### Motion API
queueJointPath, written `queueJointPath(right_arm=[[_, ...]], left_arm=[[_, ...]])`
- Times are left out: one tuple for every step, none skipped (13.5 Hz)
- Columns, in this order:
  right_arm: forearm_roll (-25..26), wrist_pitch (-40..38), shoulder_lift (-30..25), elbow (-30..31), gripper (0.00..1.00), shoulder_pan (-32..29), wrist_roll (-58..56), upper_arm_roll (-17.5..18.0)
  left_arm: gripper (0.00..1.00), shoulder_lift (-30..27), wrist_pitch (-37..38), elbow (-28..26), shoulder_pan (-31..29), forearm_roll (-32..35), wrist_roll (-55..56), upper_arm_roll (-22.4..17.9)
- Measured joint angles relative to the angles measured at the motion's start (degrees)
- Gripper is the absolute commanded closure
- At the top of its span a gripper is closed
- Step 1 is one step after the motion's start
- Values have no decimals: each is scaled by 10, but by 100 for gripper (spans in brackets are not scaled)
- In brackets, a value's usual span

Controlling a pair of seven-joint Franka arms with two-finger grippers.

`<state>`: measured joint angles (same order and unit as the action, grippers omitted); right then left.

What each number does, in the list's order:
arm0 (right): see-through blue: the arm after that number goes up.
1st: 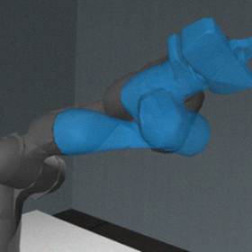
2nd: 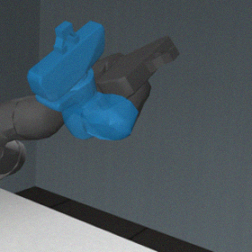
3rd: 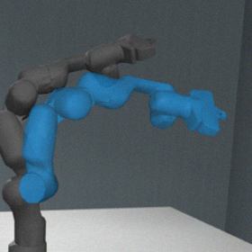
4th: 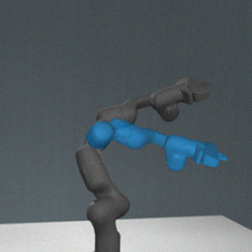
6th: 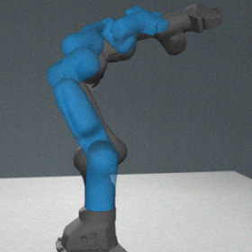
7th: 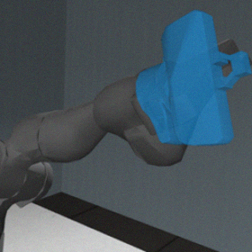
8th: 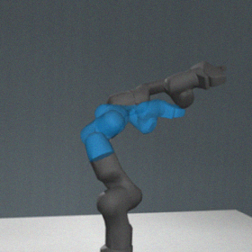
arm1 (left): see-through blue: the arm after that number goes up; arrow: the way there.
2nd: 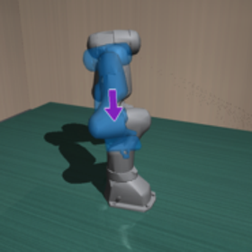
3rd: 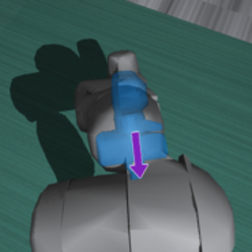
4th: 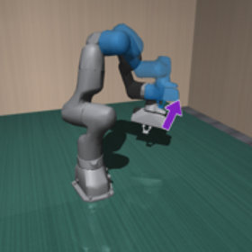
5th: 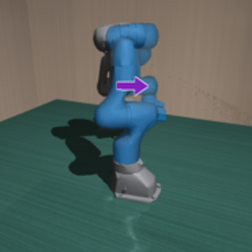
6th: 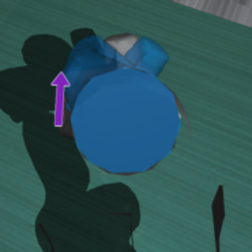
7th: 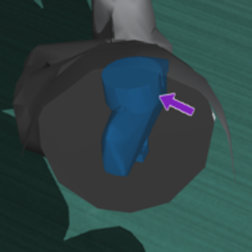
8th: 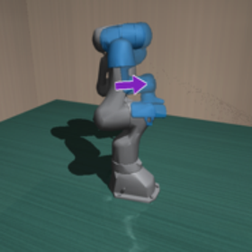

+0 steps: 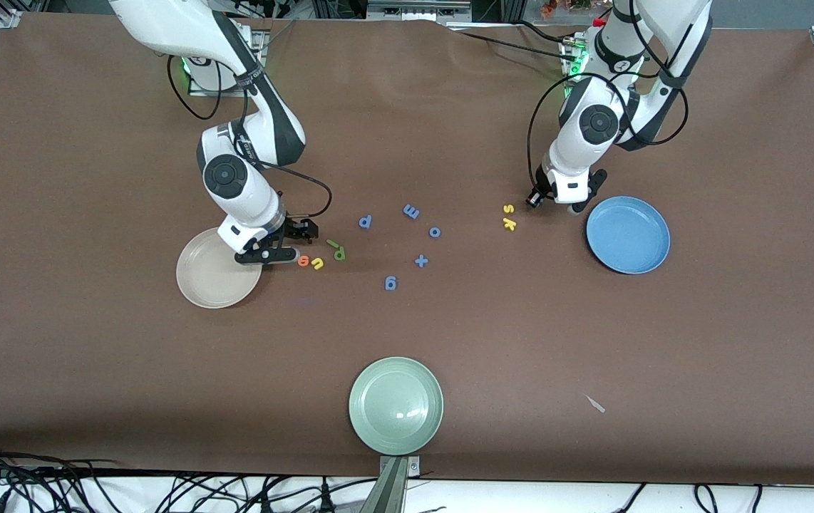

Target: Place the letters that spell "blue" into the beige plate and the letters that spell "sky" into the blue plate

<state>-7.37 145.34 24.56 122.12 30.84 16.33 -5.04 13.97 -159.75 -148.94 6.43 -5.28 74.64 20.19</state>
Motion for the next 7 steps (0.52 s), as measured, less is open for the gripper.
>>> queueJointPath(right_arm=[[0,5,1,4,1,0,-1,0],[0,10,4,6,1,2,-3,1],[0,19,9,6,1,6,-4,2],[0,30,15,6,1,12,-4,2],[0,42,23,6,1,18,-4,2],[0,53,31,5,1,23,-4,3],[0,62,40,2,1,26,-4,3]], left_arm=[[85,0,0,0,0,0,0,0],[88,0,0,0,0,0,0,0],[88,0,0,0,0,0,0,0],[90,0,-1,0,-1,0,0,0],[91,0,-2,1,-2,0,0,0],[91,0,-3,2,-3,0,0,0],[91,0,-4,4,-4,0,0,0]])
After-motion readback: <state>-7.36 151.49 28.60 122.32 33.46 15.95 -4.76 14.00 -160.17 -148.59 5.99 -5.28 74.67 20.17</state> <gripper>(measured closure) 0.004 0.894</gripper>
